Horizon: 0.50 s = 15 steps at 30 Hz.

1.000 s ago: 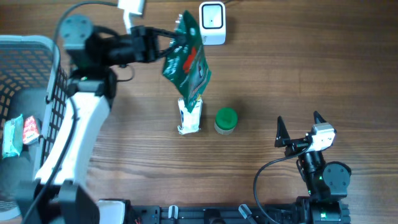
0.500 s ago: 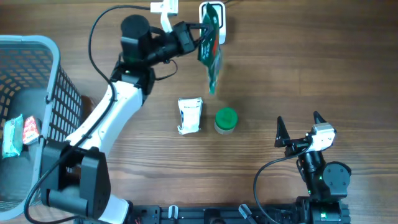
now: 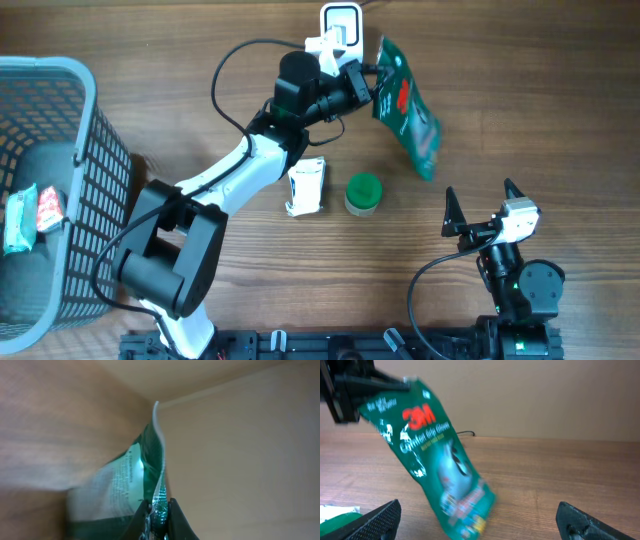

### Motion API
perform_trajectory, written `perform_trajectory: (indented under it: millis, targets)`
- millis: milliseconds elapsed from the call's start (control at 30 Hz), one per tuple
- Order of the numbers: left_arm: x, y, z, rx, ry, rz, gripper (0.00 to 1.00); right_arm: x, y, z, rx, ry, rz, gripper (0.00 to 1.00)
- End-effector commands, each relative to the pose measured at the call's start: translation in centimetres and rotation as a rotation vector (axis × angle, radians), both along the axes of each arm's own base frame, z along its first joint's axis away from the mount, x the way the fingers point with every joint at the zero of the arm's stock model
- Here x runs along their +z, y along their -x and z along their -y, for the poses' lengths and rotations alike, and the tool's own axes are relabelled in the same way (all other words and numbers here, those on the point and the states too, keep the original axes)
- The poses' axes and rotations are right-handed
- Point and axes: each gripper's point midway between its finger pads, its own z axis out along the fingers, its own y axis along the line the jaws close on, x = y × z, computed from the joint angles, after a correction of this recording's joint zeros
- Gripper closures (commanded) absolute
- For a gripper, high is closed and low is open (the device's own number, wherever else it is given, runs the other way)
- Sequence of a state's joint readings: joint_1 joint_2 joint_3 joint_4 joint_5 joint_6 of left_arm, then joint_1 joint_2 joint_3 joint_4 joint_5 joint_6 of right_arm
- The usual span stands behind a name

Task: Scan the item barcode
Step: 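Swing the glove pack past the scanner and drop it right of the jar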

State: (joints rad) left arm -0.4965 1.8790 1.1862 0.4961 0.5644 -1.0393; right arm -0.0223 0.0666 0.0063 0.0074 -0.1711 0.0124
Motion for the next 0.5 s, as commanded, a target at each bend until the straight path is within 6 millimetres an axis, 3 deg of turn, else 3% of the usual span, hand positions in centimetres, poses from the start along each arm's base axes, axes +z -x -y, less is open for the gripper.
perform_trajectory:
  millis: [0,133,200,233,267,300,367,467]
  targets:
    - [-4.5,0.2,-0.6,-0.001,-0.135,-0.063,0.96,0.1,0.0,0.1,-0.004,0.012,0.008,0.00]
    - [-11.4,0.8,-4.5,0.086,-0.458,-0.160,0.92,0.1,0.0,0.1,-0.004,0.013,0.008,0.00]
    - [-13.0,1.1,-5.8,0.104,-0.558,-0.166,0.76,0.1,0.0,0.1,-0.004,0.013,0.008,0.00]
    - [-13.3,1.2,-6.1,0.102,-0.577,-0.169,0.59,0.1,0.0,0.1,-0.004,0.013,0.008,0.00]
    - [-13.4,1.2,-6.4,0.097,-0.588,-0.164,0.26,0.1,0.0,0.1,-0.004,0.012,0.008,0.00]
    - [-13.3,1.1,-6.4,0.099,-0.588,-0.159,0.03,0.1,0.0,0.1,-0.004,0.013,0.008,0.00]
    - [-12.7,0.6,-7.0,0.116,-0.580,-0.152,0.00,0.1,0.0,0.1,-0.004,0.012,0.008,0.00]
    - [-8.9,0.0,-10.5,0.178,-0.574,-0.127,0.00,0.1,0.0,0.1,-0.004,0.012,0.008,0.00]
